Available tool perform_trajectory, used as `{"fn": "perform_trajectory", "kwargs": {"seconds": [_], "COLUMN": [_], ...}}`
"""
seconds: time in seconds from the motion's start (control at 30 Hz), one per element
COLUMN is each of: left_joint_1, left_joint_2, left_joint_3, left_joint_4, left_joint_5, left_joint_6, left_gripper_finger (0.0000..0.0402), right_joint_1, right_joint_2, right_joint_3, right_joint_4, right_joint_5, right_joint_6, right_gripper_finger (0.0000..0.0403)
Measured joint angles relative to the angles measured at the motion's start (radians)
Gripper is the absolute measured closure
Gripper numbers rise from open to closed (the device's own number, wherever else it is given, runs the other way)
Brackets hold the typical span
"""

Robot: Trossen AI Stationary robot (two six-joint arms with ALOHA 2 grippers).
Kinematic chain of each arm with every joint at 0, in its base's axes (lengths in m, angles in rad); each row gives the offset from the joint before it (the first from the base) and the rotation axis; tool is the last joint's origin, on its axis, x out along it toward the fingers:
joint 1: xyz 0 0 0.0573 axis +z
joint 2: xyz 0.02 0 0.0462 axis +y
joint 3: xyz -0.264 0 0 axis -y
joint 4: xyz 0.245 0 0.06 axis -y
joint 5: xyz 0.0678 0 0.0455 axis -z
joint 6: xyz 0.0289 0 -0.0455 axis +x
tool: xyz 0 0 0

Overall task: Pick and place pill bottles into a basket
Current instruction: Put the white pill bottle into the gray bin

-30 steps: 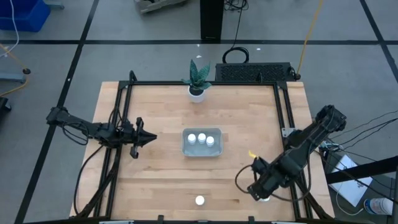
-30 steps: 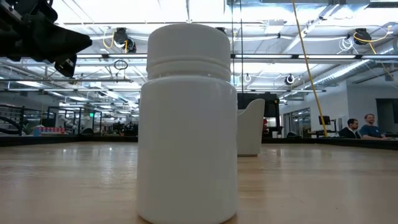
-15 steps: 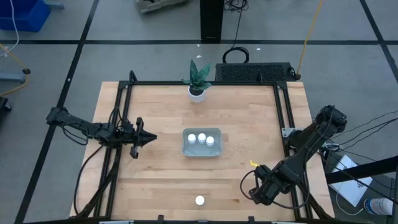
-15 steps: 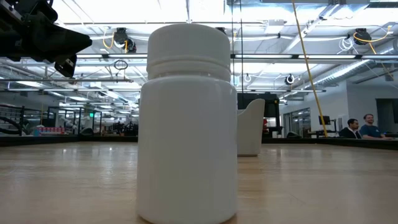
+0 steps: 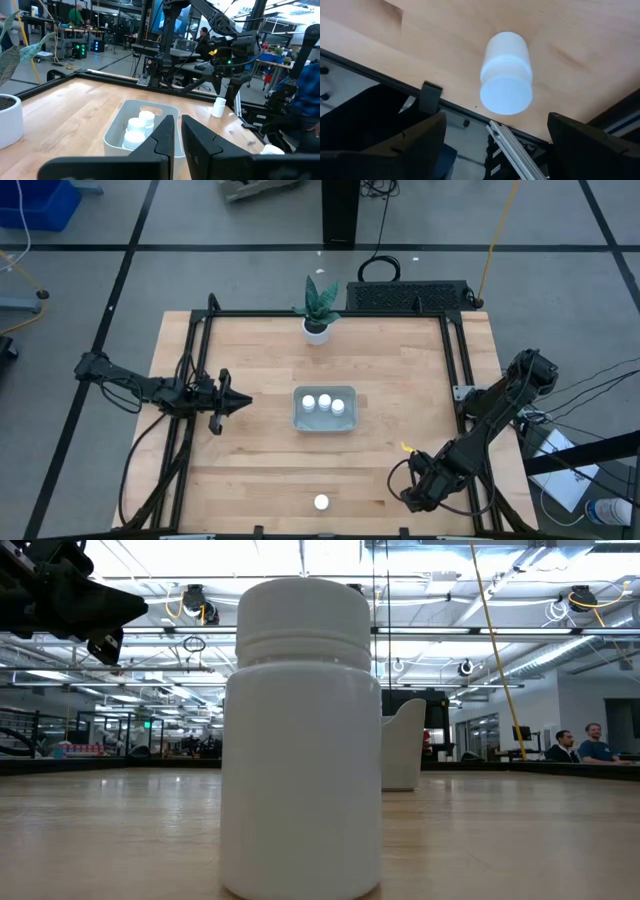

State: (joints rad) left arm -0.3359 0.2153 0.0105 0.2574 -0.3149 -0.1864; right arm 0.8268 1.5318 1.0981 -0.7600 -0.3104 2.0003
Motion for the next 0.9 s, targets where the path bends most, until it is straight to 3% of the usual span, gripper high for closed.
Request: {"fn": "perform_trajectory", "kwargs": {"seconds": [0.13,0.73,0.9], "left_joint_1": [0.0,0.0,0.0], "left_joint_2": [0.0,0.0,0.0], "left_joint_3": [0.0,0.0,0.0], "left_joint_4": [-0.001,-0.001,-0.001], "left_joint_5": [0.0,0.0,0.0], "left_joint_6": [0.0,-0.02,-0.019], "left_gripper_finger": [0.0364,0.0364,0.0364], "right_joint_1": [0.0,-0.002,-0.002], "right_joint_2": [0.0,0.0,0.0], "right_joint_3": [0.0,-0.097,-0.123], "right_joint_4": [-0.024,0.083,0.143], "right_joint_5": [0.049,-0.009,-0.008], "right_joint_6": [0.004,0.005,0.014], "right_gripper_finger": [0.0064,0.0065,0.0095]}}
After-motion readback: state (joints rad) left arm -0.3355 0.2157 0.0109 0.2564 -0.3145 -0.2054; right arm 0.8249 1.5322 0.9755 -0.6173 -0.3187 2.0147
